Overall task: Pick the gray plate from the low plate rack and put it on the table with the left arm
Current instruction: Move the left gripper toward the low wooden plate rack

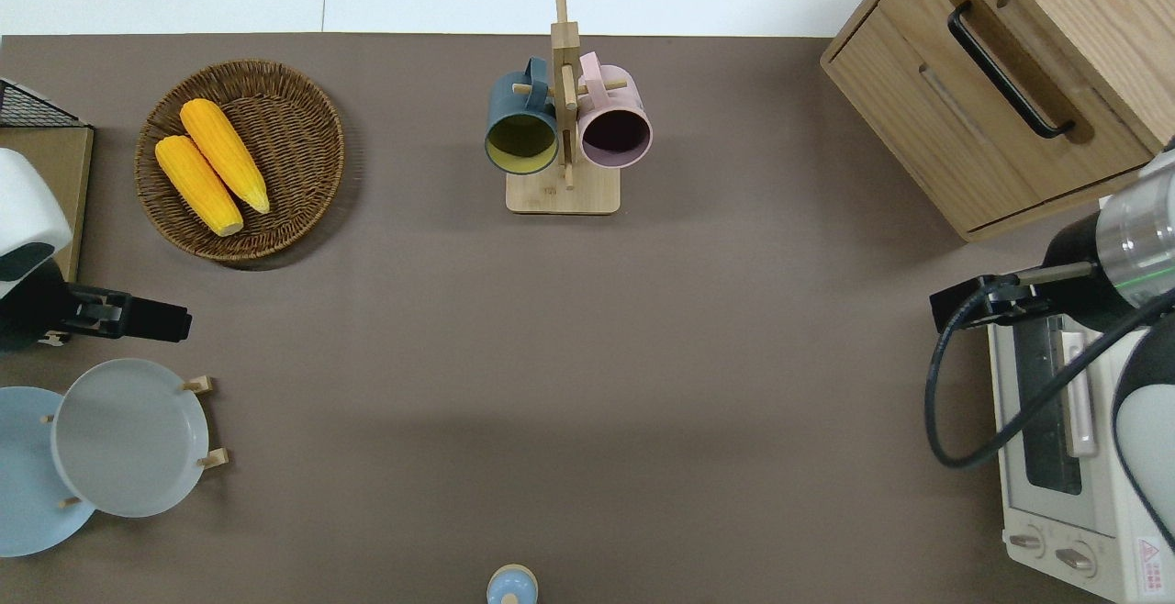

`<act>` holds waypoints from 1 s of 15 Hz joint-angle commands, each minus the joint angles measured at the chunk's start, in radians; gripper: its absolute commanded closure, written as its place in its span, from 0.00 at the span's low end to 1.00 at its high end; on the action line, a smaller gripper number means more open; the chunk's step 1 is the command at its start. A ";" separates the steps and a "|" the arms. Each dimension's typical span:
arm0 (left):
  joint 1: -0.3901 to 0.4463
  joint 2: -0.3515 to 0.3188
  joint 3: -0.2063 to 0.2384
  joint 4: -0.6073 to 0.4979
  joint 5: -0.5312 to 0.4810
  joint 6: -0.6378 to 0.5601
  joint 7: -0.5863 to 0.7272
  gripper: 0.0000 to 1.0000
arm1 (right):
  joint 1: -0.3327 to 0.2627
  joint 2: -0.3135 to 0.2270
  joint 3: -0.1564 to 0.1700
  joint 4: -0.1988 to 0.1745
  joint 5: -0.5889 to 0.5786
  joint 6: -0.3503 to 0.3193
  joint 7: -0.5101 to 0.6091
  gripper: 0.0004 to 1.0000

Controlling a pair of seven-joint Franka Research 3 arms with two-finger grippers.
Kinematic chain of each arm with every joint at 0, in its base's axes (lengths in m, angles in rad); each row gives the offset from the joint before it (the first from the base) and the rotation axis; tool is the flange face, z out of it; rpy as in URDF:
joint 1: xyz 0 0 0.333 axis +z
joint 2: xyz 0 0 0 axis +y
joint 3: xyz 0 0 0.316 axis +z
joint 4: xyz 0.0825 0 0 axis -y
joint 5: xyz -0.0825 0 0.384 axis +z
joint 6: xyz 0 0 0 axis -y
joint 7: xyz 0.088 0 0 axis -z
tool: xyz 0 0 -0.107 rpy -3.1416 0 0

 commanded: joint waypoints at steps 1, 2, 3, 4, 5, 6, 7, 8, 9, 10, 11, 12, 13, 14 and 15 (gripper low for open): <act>0.002 -0.001 0.001 0.011 0.016 -0.025 0.002 0.00 | -0.024 -0.002 0.022 0.008 -0.006 -0.012 0.012 0.02; 0.004 -0.003 0.003 0.011 0.021 -0.027 0.002 0.00 | -0.024 -0.004 0.022 0.008 -0.006 -0.012 0.012 0.02; 0.004 -0.004 0.003 0.011 0.021 -0.033 0.002 0.00 | -0.024 -0.002 0.022 0.008 -0.006 -0.013 0.012 0.02; 0.004 -0.004 0.003 0.011 0.021 -0.050 0.000 0.00 | -0.024 -0.002 0.022 0.008 -0.006 -0.012 0.012 0.02; 0.005 -0.004 0.004 0.009 0.021 -0.051 -0.004 0.00 | -0.024 -0.002 0.020 0.008 -0.006 -0.012 0.012 0.02; 0.007 -0.004 0.021 0.005 0.021 -0.056 -0.027 0.00 | -0.024 -0.002 0.020 0.008 -0.006 -0.013 0.012 0.02; 0.007 -0.006 0.026 0.003 0.021 -0.062 -0.053 0.00 | -0.024 -0.002 0.022 0.006 -0.006 -0.012 0.012 0.02; 0.007 -0.007 0.026 0.000 0.021 -0.065 -0.064 0.00 | -0.024 -0.002 0.020 0.006 -0.006 -0.012 0.012 0.02; 0.010 -0.012 0.030 -0.006 0.023 -0.071 -0.064 0.00 | -0.024 -0.002 0.022 0.008 -0.006 -0.012 0.012 0.02; 0.011 -0.021 0.035 -0.017 0.035 -0.074 -0.064 0.00 | -0.024 -0.002 0.022 0.008 -0.006 -0.012 0.012 0.02; 0.011 -0.032 0.035 -0.030 0.046 -0.073 -0.066 0.00 | -0.024 -0.002 0.020 0.006 -0.006 -0.012 0.012 0.02; 0.013 -0.052 0.037 -0.052 0.058 -0.073 -0.067 0.00 | -0.024 -0.002 0.022 0.008 -0.006 -0.012 0.012 0.02; 0.014 -0.067 0.040 -0.076 0.063 -0.067 -0.067 0.00 | -0.024 -0.002 0.020 0.008 -0.006 -0.012 0.012 0.02; 0.015 -0.082 0.049 -0.095 0.066 -0.062 -0.067 0.00 | -0.024 -0.004 0.022 0.008 -0.006 -0.012 0.012 0.02; 0.015 -0.093 0.063 -0.116 0.078 -0.057 -0.067 0.00 | -0.024 -0.002 0.022 0.008 -0.006 -0.012 0.012 0.02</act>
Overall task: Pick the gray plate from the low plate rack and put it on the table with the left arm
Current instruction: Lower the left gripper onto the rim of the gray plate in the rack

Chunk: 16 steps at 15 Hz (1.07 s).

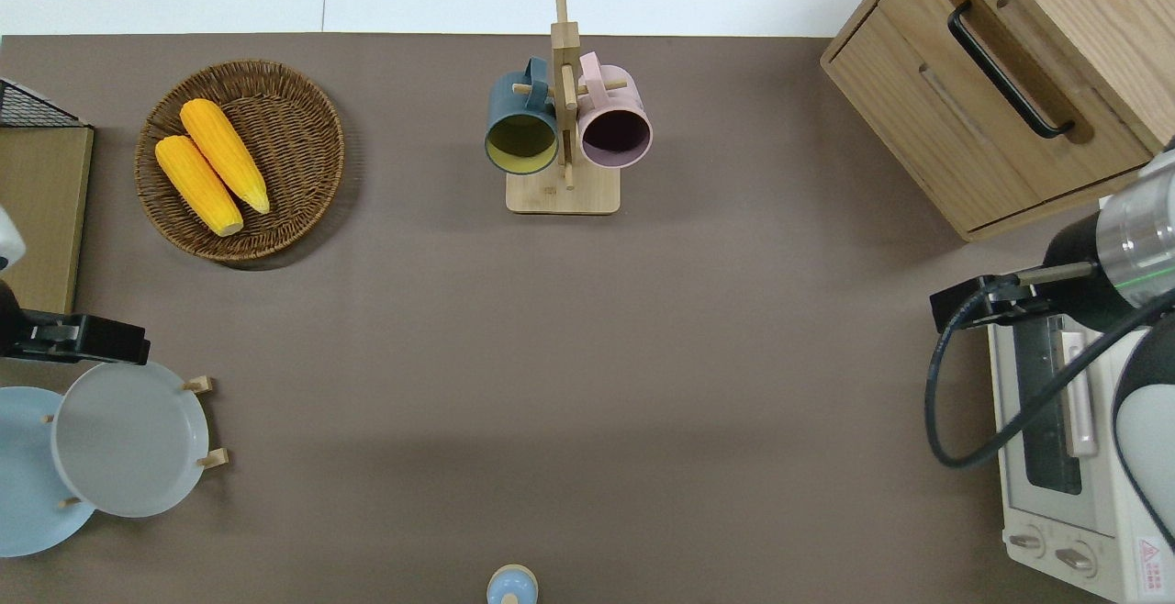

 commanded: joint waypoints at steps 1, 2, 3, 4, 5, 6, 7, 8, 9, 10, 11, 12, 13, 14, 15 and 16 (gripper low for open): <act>-0.001 -0.085 0.031 -0.109 0.042 0.017 -0.015 0.00 | -0.024 -0.002 0.022 0.008 -0.006 -0.012 0.012 0.02; 0.001 -0.092 0.034 -0.129 0.047 0.031 -0.015 0.00 | -0.024 -0.002 0.022 0.008 -0.006 -0.012 0.012 0.02; 0.012 -0.105 0.034 -0.150 0.062 0.046 -0.015 0.00 | -0.024 -0.002 0.022 0.008 -0.006 -0.012 0.012 0.02; 0.025 -0.120 0.033 -0.181 0.067 0.068 -0.015 0.00 | -0.024 -0.002 0.020 0.008 -0.006 -0.012 0.012 0.02; 0.035 -0.140 0.034 -0.215 0.070 0.094 -0.015 0.00 | -0.024 -0.002 0.020 0.008 -0.006 -0.012 0.012 0.02; 0.048 -0.158 0.033 -0.250 0.076 0.120 -0.015 0.00 | -0.024 -0.002 0.022 0.008 -0.006 -0.012 0.012 0.02; 0.067 -0.177 0.033 -0.287 0.079 0.147 -0.015 0.00 | -0.024 -0.002 0.022 0.008 -0.006 -0.012 0.012 0.02; 0.071 -0.190 0.033 -0.320 0.079 0.178 -0.015 0.00 | -0.024 -0.002 0.020 0.006 -0.006 -0.012 0.012 0.02; 0.078 -0.201 0.033 -0.347 0.084 0.201 -0.015 0.00 | -0.024 -0.002 0.022 0.008 -0.006 -0.012 0.012 0.02; 0.091 -0.210 0.033 -0.373 0.092 0.224 -0.015 0.00 | -0.024 -0.002 0.022 0.008 -0.006 -0.012 0.012 0.02; 0.102 -0.217 0.033 -0.399 0.093 0.253 -0.015 0.00 | -0.024 -0.002 0.022 0.006 -0.006 -0.013 0.012 0.02; 0.110 -0.224 0.033 -0.425 0.093 0.281 -0.013 0.00 | -0.024 -0.002 0.022 0.006 -0.006 -0.012 0.012 0.02; 0.120 -0.232 0.033 -0.454 0.093 0.316 -0.012 0.00 | -0.024 -0.002 0.022 0.008 -0.006 -0.013 0.012 0.02; 0.133 -0.235 0.033 -0.480 0.093 0.348 -0.007 0.00 | -0.024 -0.004 0.022 0.008 -0.006 -0.012 0.012 0.02; 0.144 -0.238 0.033 -0.500 0.099 0.373 0.002 0.00 | -0.024 -0.002 0.022 0.008 -0.006 -0.013 0.012 0.02; 0.154 -0.238 0.033 -0.523 0.111 0.399 0.003 0.00 | -0.024 -0.002 0.022 0.008 -0.006 -0.012 0.012 0.02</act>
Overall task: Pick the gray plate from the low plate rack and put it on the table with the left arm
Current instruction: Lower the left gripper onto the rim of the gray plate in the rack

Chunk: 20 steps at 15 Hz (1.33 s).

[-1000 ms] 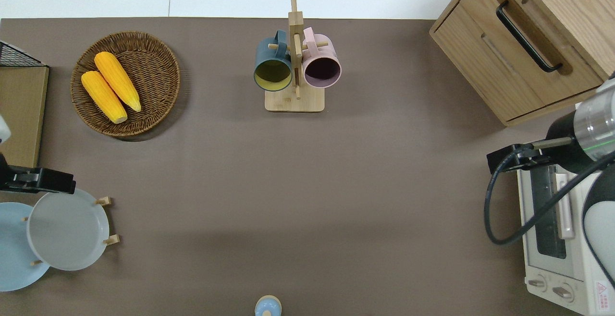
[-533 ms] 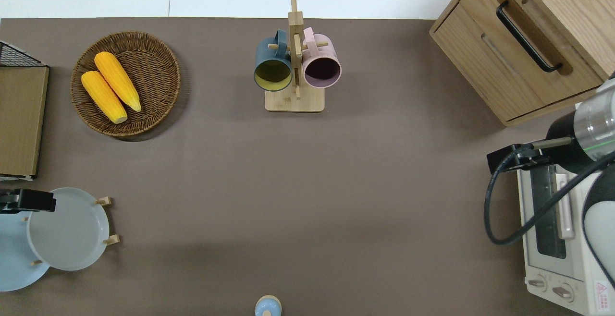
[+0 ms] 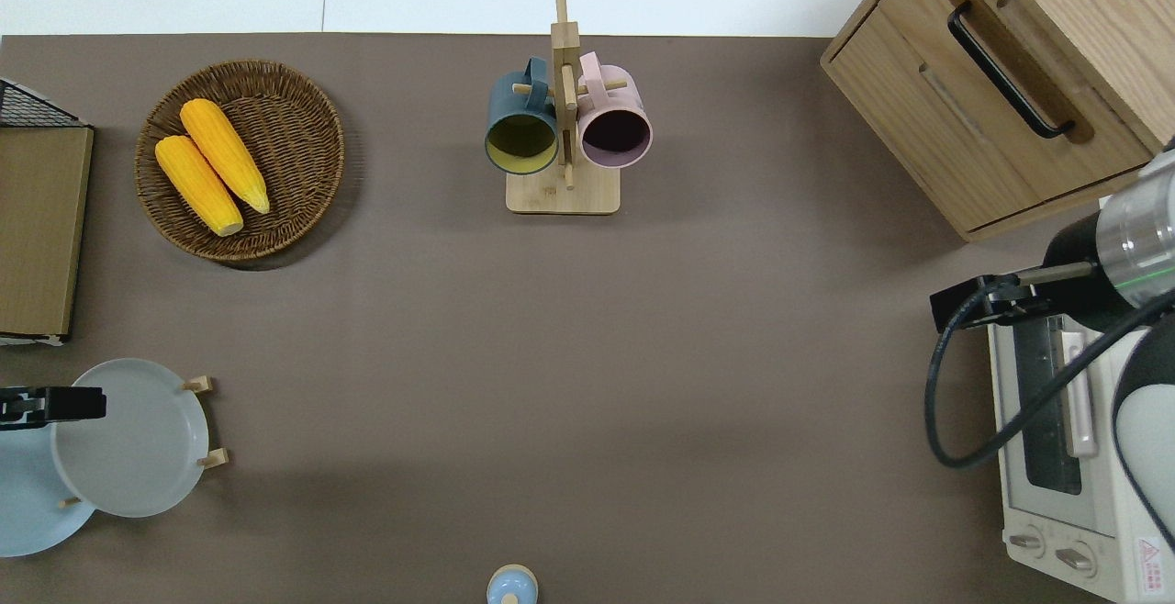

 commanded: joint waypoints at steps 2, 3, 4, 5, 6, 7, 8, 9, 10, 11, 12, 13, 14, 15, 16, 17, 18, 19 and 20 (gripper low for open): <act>0.039 -0.056 -0.004 -0.149 0.036 0.144 0.014 0.00 | -0.024 -0.002 0.020 0.006 -0.006 -0.012 0.012 0.02; 0.048 -0.059 -0.003 -0.170 0.036 0.166 0.026 0.00 | -0.024 -0.002 0.020 0.008 -0.006 -0.012 0.012 0.02; 0.068 -0.060 -0.004 -0.190 0.036 0.189 0.049 0.00 | -0.024 -0.002 0.020 0.008 -0.006 -0.012 0.012 0.02; 0.078 -0.062 -0.004 -0.207 0.036 0.206 0.071 0.00 | -0.024 -0.002 0.022 0.008 -0.006 -0.012 0.012 0.02; 0.092 -0.062 -0.003 -0.222 0.036 0.223 0.092 0.00 | -0.024 -0.002 0.022 0.008 -0.006 -0.012 0.012 0.02; 0.112 -0.062 -0.004 -0.241 0.034 0.243 0.110 0.00 | -0.024 -0.002 0.022 0.008 -0.006 -0.012 0.012 0.02; 0.121 -0.062 -0.003 -0.257 0.034 0.258 0.114 0.01 | -0.024 -0.002 0.022 0.008 -0.006 -0.012 0.012 0.02; 0.123 -0.062 -0.003 -0.274 0.034 0.273 0.117 0.01 | -0.024 -0.002 0.022 0.008 -0.006 -0.012 0.012 0.02; 0.129 -0.062 -0.003 -0.285 0.034 0.278 0.117 0.01 | -0.024 -0.002 0.022 0.008 -0.006 -0.012 0.012 0.02; 0.138 -0.062 -0.003 -0.300 0.034 0.289 0.117 0.01 | -0.024 -0.004 0.022 0.008 -0.006 -0.012 0.012 0.02; 0.146 -0.062 -0.003 -0.307 0.034 0.292 0.115 0.01 | -0.024 -0.002 0.020 0.008 -0.006 -0.012 0.012 0.02; 0.147 -0.062 -0.004 -0.308 0.034 0.292 0.106 0.01 | -0.024 -0.002 0.022 0.008 -0.006 -0.012 0.012 0.02; 0.147 -0.062 -0.004 -0.311 0.034 0.292 0.100 0.01 | -0.024 -0.004 0.020 0.008 -0.006 -0.013 0.012 0.02; 0.147 -0.062 -0.004 -0.311 0.034 0.290 0.091 0.01 | -0.024 -0.002 0.022 0.008 -0.006 -0.013 0.012 0.02; 0.147 -0.062 -0.004 -0.311 0.034 0.292 0.072 0.01 | -0.024 -0.002 0.022 0.006 -0.006 -0.013 0.012 0.02; 0.147 -0.062 -0.006 -0.310 0.034 0.292 0.043 0.04 | -0.024 -0.002 0.022 0.008 -0.006 -0.013 0.012 0.02; 0.146 -0.062 -0.007 -0.310 0.034 0.290 0.010 0.09 | -0.024 -0.002 0.022 0.008 -0.006 -0.012 0.012 0.02; 0.146 -0.062 -0.013 -0.310 0.034 0.290 -0.015 0.14 | -0.024 -0.002 0.020 0.006 -0.006 -0.012 0.012 0.02; 0.146 -0.062 -0.018 -0.308 0.034 0.290 -0.026 0.21 | -0.024 -0.002 0.022 0.008 -0.006 -0.012 0.012 0.02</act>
